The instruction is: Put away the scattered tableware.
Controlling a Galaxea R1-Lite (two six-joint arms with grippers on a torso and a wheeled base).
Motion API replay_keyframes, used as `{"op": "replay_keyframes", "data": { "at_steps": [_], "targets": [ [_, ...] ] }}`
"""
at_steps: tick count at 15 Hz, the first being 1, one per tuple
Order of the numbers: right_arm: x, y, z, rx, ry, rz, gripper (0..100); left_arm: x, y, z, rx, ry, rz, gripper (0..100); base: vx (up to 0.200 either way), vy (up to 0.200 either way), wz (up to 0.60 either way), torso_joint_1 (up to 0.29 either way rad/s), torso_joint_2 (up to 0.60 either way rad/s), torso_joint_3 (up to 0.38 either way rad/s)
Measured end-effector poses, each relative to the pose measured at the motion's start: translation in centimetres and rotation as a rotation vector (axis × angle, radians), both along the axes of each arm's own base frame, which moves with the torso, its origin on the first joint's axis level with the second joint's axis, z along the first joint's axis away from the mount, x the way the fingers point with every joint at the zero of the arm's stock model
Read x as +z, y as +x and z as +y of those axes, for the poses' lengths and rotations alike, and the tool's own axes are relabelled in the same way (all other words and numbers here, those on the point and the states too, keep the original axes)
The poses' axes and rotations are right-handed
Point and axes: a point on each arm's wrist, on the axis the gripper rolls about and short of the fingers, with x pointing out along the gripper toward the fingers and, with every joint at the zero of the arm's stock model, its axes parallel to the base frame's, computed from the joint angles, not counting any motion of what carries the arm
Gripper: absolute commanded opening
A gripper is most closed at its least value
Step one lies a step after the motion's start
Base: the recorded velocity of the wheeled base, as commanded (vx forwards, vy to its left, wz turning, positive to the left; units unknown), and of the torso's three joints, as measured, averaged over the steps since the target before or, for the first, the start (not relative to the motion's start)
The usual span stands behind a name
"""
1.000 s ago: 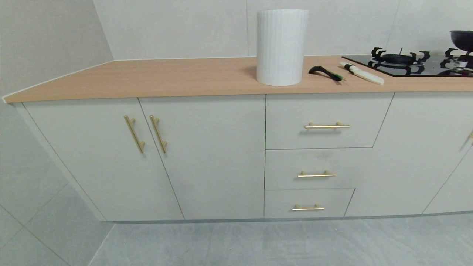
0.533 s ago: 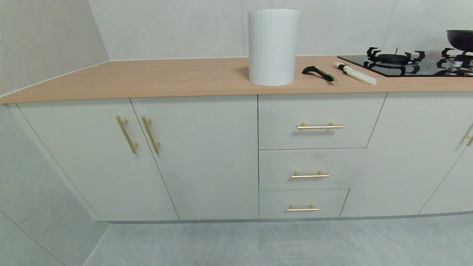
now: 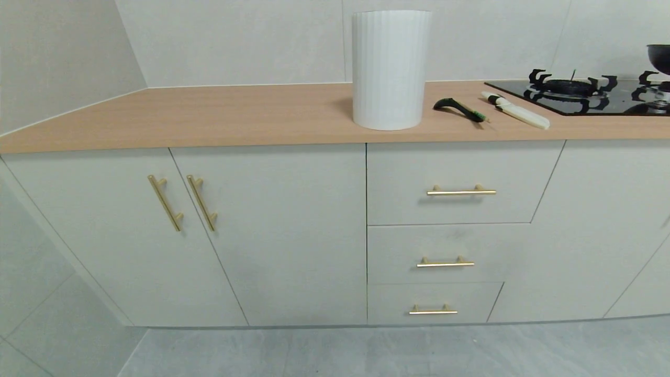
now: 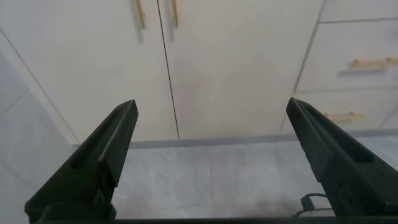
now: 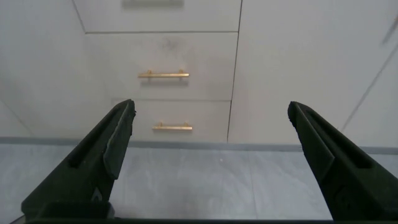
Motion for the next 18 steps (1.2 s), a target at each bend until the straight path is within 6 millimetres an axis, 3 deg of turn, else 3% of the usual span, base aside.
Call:
{"op": "replay_keyframes", "data": {
  "at_steps": [12, 15, 18],
  "targets": [
    [0.1, 0.0, 0.0, -0.004, -0.005, -0.007, 100, 0.0, 0.0, 0.0, 0.0, -0.002, -0.001, 100, 0.0, 0.0, 0.0, 0.0, 0.0, 0.0],
    [3.0, -0.8, 0.0, 0.006, 0.034, -0.073, 100, 0.0, 0.0, 0.0, 0.0, -0.003, -0.001, 100, 0.0, 0.0, 0.0, 0.0, 0.0, 0.0],
    [4.4, 0.0, 0.1, 0.092, 0.013, 0.045, 100, 0.0, 0.0, 0.0, 0.0, -0.004, -0.001, 100, 0.0, 0.0, 0.0, 0.0, 0.0, 0.0]
  ]
}}
